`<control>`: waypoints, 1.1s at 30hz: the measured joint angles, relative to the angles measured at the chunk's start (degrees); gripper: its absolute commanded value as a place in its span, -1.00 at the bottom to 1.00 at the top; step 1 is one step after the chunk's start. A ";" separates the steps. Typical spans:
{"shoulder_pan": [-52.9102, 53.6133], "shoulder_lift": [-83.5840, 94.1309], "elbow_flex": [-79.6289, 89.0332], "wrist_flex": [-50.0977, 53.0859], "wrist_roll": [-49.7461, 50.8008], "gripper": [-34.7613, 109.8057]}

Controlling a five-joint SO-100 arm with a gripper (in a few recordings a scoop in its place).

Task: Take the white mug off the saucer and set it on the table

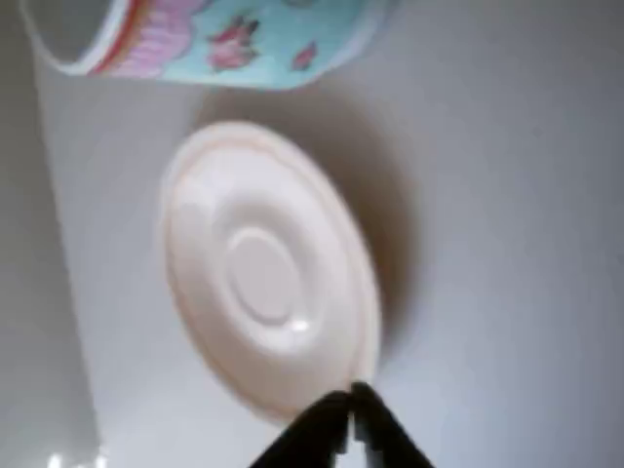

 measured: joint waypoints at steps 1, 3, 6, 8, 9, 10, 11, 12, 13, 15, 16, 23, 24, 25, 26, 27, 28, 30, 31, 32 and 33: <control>0.44 1.05 2.55 -0.26 -0.26 -0.55; 0.88 1.49 6.50 -0.62 -0.53 -0.55; 1.23 2.99 9.23 -0.62 -0.70 -0.52; 1.32 2.90 10.02 -0.62 -0.70 -0.48; 1.32 3.16 10.02 -0.62 -0.70 -0.48; 1.32 3.43 10.20 -0.62 -0.70 -0.48; 1.32 3.25 10.37 -0.62 -1.05 -0.49; 1.32 3.25 10.37 -0.70 -1.23 -0.49; 1.23 3.25 10.37 -0.79 -1.49 -0.49; 1.05 3.08 10.37 -0.79 -1.58 -0.49; 0.97 3.08 10.37 -0.79 -1.58 -0.49; 0.97 3.08 10.37 -0.79 -1.58 -0.49; 0.97 3.08 10.37 -0.79 -1.58 -0.49; 0.97 3.08 10.37 -0.79 -1.58 -0.49; 0.97 3.08 10.37 -0.79 -1.58 -0.49; 0.97 3.08 10.37 -0.79 -1.58 -0.49; 0.97 3.08 10.37 -0.79 -1.58 -0.49; 0.97 3.08 10.37 -0.79 -1.58 -0.49; 0.97 3.08 10.37 -0.79 -1.58 -0.49; 0.97 3.08 10.37 -0.79 -1.58 -0.49; 0.97 3.08 10.37 -0.79 -1.58 -0.49</control>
